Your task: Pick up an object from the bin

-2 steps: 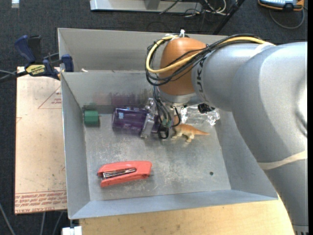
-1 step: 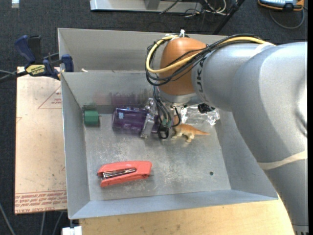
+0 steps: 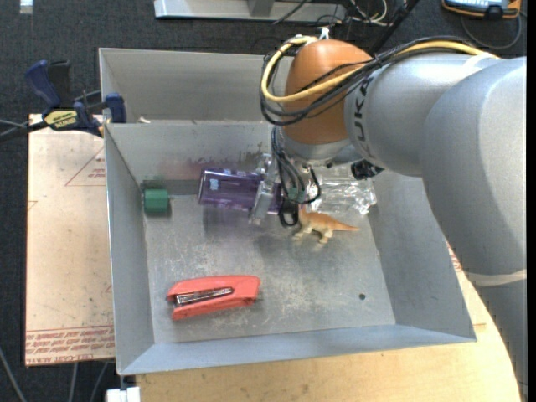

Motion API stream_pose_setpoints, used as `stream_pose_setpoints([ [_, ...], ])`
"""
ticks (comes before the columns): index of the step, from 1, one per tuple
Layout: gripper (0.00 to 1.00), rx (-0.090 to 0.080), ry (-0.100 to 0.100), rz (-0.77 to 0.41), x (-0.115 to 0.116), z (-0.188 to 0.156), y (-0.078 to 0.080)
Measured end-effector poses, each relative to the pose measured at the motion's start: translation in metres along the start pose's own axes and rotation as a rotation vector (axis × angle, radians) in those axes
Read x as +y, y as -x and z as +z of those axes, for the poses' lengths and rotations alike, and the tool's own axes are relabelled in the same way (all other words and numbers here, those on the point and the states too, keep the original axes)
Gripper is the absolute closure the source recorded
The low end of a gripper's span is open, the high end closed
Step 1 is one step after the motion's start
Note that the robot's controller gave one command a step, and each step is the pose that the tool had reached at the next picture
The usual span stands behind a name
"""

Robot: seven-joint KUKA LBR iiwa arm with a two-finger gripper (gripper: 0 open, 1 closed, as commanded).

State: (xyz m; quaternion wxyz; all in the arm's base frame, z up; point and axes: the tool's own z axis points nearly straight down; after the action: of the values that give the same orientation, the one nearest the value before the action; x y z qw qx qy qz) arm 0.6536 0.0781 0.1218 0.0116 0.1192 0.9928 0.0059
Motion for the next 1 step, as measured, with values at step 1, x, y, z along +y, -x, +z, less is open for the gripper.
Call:
stream_pose_setpoints([
  [1,1.00,-0.007,0.001,-0.034,0.0106,-0.0616,-0.0032],
])
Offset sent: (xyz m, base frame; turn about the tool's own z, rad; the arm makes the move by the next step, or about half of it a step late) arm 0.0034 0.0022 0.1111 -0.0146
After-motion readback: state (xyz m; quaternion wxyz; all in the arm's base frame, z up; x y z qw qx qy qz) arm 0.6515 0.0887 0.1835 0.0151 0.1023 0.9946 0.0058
